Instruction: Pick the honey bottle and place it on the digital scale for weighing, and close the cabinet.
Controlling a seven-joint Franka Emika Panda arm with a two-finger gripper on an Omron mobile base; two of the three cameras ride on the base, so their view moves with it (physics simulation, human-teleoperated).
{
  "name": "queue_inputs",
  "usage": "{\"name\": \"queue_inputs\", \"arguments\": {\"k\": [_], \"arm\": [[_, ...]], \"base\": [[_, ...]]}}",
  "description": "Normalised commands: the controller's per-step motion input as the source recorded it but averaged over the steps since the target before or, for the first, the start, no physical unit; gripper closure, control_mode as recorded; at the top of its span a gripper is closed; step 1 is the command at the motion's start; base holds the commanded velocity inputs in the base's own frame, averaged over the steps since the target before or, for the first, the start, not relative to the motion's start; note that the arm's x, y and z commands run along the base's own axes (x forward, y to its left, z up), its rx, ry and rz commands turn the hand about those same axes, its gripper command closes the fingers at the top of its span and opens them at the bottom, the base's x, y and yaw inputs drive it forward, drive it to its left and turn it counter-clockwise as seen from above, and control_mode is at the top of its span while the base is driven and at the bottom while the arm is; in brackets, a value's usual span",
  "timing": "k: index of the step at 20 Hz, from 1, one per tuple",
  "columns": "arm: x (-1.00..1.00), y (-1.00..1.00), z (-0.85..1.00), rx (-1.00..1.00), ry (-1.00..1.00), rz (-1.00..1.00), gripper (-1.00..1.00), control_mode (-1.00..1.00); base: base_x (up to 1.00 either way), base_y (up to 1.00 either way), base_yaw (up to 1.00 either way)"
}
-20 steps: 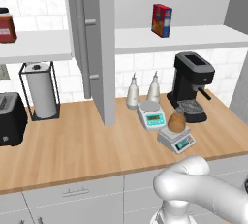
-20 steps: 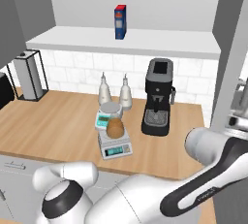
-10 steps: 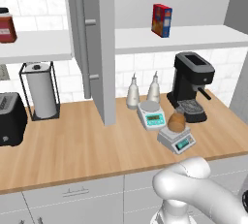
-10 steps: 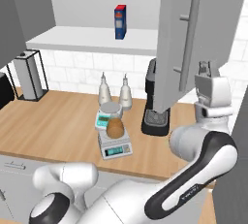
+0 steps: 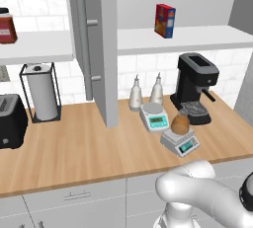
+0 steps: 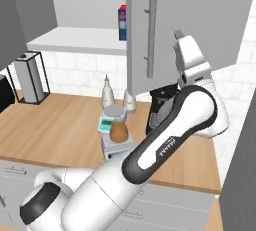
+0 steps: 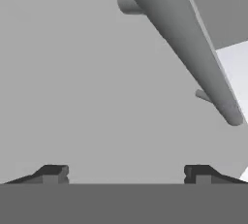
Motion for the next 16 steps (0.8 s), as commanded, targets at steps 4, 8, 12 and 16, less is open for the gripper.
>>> {"name": "queue_inputs", "arguments": {"k": [4, 8, 12, 16], "arm": [[0.89, 0.70, 0.00, -0.10, 0.56, 0.00, -1.00, -1.00], [1.00, 0.31, -0.11, -0.04, 0.34, 0.00, -1.00, -1.00], [1.00, 0.14, -0.45, 0.00, 0.20, 0.01, -1.00, -1.00], [1.00, 0.20, -0.58, 0.00, 0.15, 0.01, -1.00, -1.00]], "base": [[0.00, 0.00, 0.00], [0.00, 0.00, 0.00], [0.00, 0.00, 0.00], [0.00, 0.00, 0.00]]}}
